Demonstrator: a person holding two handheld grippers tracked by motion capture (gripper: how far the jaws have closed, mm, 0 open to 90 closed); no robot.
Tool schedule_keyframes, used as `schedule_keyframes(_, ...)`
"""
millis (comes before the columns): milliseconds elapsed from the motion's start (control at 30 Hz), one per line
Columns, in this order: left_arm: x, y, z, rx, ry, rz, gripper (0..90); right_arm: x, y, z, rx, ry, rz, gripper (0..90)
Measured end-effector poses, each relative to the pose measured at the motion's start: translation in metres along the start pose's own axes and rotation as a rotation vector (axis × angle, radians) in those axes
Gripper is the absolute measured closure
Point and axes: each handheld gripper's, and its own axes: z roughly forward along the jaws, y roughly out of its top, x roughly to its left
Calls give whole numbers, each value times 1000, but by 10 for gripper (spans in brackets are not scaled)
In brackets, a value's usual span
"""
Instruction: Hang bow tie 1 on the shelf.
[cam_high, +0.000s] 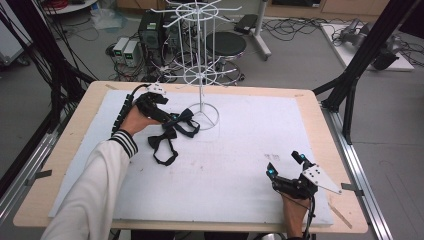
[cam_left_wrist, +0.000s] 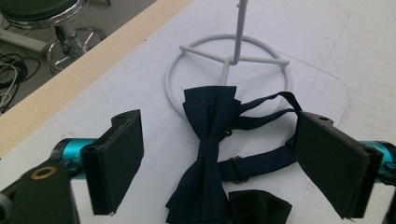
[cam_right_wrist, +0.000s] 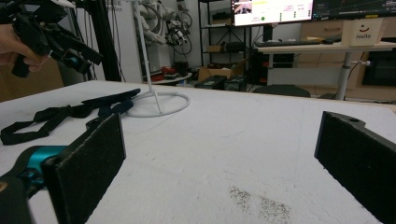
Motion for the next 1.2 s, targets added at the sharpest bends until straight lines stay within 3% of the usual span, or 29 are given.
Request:
schedule_keyframes(267,1,-5,12,45,0,-7,205,1,0,-1,0,-4,-1,10)
schedule_keyframes(400,1,-7,20,81,2,-7,214,1,0,0,-3,-5,-1,10)
schedule_keyframes(500,1,-11,27,135,15,1,238,1,0,0,-3,-5,-4,10)
schedule_keyframes(800,3,-15,32,163,16,-8,275,1,0,0,-3,-7,-4,10)
schedule_keyframes(900,1,-15,36,176,18,12,309,1,0,-1,-1,-7,-1,10)
schedule_keyframes(1200,-1,-17,43,191,22,16,382,1,0,0,-8,-9,-9,10)
